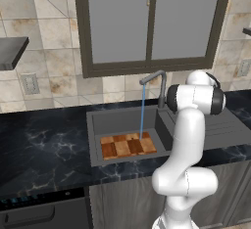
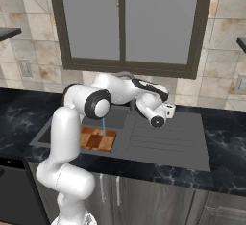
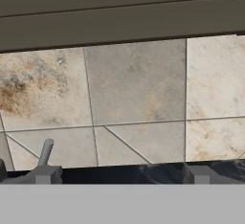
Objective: Turn on the sink faucet with hot water and rinse the cutting board for ten seconds, then turn off the faucet. Push the cutting board to reach the water if necessary.
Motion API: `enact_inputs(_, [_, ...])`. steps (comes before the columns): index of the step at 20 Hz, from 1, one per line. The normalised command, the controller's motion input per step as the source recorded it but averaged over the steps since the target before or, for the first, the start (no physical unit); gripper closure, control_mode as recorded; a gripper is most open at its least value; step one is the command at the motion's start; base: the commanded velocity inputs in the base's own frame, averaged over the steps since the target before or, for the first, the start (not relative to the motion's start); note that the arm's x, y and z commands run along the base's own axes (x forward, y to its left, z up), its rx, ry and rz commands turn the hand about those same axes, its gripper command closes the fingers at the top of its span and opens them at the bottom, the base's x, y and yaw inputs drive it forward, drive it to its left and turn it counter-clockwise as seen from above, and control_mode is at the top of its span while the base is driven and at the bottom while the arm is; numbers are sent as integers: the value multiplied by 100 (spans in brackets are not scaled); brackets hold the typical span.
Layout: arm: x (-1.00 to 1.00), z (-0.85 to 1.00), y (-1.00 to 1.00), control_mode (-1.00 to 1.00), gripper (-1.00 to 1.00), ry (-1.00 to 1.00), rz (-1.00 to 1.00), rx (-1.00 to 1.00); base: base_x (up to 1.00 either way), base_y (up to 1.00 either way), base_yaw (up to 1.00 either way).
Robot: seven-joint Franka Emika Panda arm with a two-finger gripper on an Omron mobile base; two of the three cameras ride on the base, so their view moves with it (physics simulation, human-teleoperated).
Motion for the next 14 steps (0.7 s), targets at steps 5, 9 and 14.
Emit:
enact_inputs(5, [0, 0, 0, -100, -100, 0, 0, 0, 0, 0, 0])
enact_inputs(9, [0, 0, 0, -100, -100, 0, 0, 0, 0, 0, 0])
enact_inputs(14, [0, 0, 0, -100, -100, 0, 0, 0, 0, 0, 0])
